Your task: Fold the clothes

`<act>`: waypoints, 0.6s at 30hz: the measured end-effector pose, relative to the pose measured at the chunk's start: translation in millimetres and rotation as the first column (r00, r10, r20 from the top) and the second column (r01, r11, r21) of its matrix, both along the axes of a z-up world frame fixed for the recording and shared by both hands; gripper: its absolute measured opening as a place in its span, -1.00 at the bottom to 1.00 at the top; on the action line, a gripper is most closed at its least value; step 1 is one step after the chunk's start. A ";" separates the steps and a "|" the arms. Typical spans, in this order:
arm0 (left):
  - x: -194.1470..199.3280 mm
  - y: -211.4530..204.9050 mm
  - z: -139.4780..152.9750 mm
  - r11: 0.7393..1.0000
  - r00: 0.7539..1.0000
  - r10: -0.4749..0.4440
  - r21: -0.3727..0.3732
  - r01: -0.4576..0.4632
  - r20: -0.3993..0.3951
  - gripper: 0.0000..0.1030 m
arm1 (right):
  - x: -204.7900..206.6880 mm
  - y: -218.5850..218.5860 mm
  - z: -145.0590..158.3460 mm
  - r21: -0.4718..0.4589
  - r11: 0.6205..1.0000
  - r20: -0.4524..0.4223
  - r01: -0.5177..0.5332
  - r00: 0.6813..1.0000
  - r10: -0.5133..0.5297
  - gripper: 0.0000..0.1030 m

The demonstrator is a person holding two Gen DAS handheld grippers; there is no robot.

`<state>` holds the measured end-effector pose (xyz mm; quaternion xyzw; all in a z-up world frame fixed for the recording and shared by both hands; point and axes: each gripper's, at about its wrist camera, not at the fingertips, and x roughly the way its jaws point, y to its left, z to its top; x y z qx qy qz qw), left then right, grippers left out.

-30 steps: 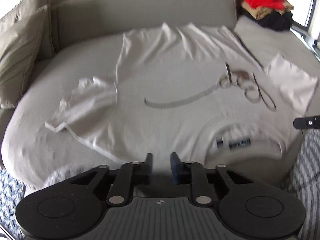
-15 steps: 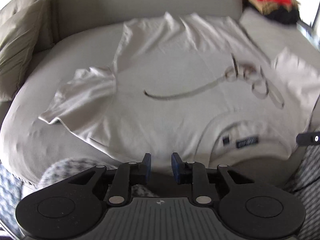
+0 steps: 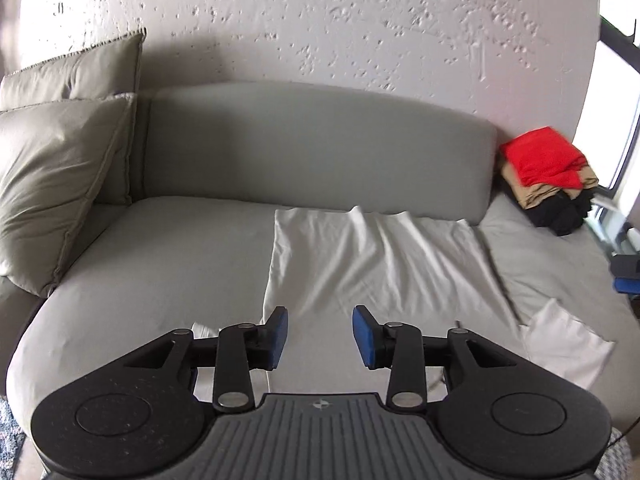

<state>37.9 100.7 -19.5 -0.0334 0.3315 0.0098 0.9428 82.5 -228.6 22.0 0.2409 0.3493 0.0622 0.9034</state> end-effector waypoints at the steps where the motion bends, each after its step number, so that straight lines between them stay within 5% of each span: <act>1: 11.9 0.0 -9.2 1.000 1.000 0.005 -0.003 -0.005 -0.019 -0.29 | 11.0 -3.6 -6.5 0.003 1.000 -0.007 0.011 1.000 -0.011 -0.13; 7: 80.3 6.1 -73.0 0.997 0.991 0.056 -0.040 -0.062 -0.125 -0.46 | 85.1 -43.2 -81.9 0.051 0.988 -0.089 0.148 0.986 -0.143 -0.14; 13: 145.5 42.3 -125.9 0.975 0.956 0.199 -0.052 -0.215 -0.215 -0.23 | 151.2 -89.8 -167.0 0.018 0.969 -0.229 0.245 0.945 -0.234 -0.23; 18: 179.8 63.2 -151.3 0.971 0.945 0.225 -0.029 -0.238 -0.236 -0.09 | 176.5 -97.0 -200.4 0.015 0.969 -0.237 0.248 0.942 -0.237 -0.23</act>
